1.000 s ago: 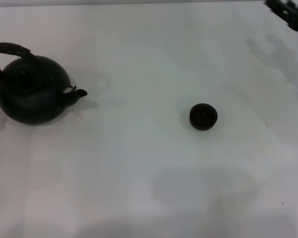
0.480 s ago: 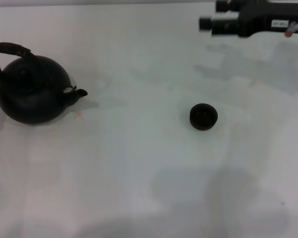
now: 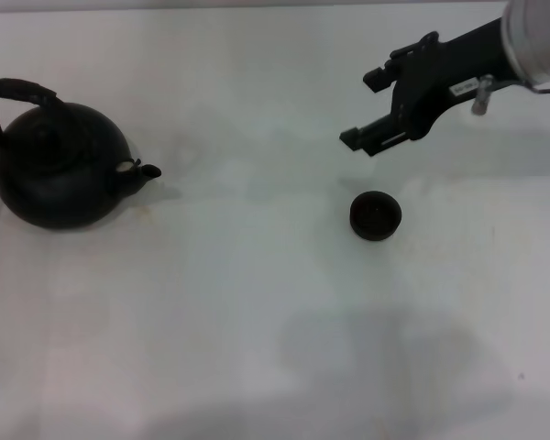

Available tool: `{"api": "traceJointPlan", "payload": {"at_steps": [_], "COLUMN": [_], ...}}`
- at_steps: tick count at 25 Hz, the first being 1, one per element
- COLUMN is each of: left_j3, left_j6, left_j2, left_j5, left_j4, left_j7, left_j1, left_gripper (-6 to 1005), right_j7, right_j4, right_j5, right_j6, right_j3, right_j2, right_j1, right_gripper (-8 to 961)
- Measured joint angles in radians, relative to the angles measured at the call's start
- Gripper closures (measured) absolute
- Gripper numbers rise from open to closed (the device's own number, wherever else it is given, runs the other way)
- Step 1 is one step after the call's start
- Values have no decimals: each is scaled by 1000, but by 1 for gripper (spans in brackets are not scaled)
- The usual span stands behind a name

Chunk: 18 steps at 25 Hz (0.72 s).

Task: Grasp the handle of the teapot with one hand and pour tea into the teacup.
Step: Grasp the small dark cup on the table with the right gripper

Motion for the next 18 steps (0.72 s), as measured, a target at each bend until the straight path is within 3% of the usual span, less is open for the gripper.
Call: {"api": "traceJointPlan", "payload": {"at_steps": [7, 12, 18], "left_j3": [0, 0, 0], "left_j6": [0, 1, 1], "left_j2": [0, 0, -1], "left_j5": [-5, -7, -7], "left_j4": [0, -1, -1], "left_j7": [-1, -1, -1], "left_j1": [-13, -24, -35], "left_gripper": [126, 126, 127], "right_j7": [283, 439, 483], "right_j4": [-205, -274, -239], "right_j5": [-256, -433, -446], "right_j6": [10, 15, 9], "right_j3": [-354, -592, -641], "right_j2": [5, 11, 14], "right_j1": [17, 47, 61], "right_gripper": [126, 131, 137]}}
